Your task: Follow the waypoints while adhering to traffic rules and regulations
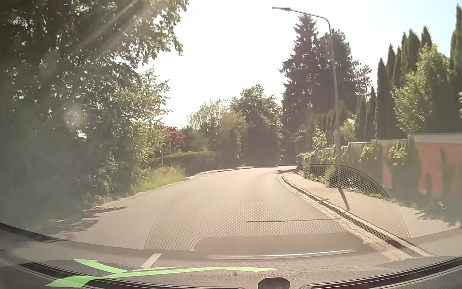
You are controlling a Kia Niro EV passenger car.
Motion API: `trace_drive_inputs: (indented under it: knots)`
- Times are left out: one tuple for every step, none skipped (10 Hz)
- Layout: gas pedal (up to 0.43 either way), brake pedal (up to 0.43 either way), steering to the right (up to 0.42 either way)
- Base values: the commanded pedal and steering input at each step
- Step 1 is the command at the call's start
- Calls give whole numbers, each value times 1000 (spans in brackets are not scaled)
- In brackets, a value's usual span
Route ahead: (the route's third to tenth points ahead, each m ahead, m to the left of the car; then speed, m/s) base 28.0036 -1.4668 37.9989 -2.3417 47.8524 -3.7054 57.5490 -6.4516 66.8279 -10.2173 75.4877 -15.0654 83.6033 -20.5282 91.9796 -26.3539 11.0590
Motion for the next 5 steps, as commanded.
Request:
trace_drive_inputs:
  knots:
    - [0, 0, -7]
    - [0, 0, -7]
    - [0, 0, -7]
    - [0, 0, -7]
    - [0, 0, -6]
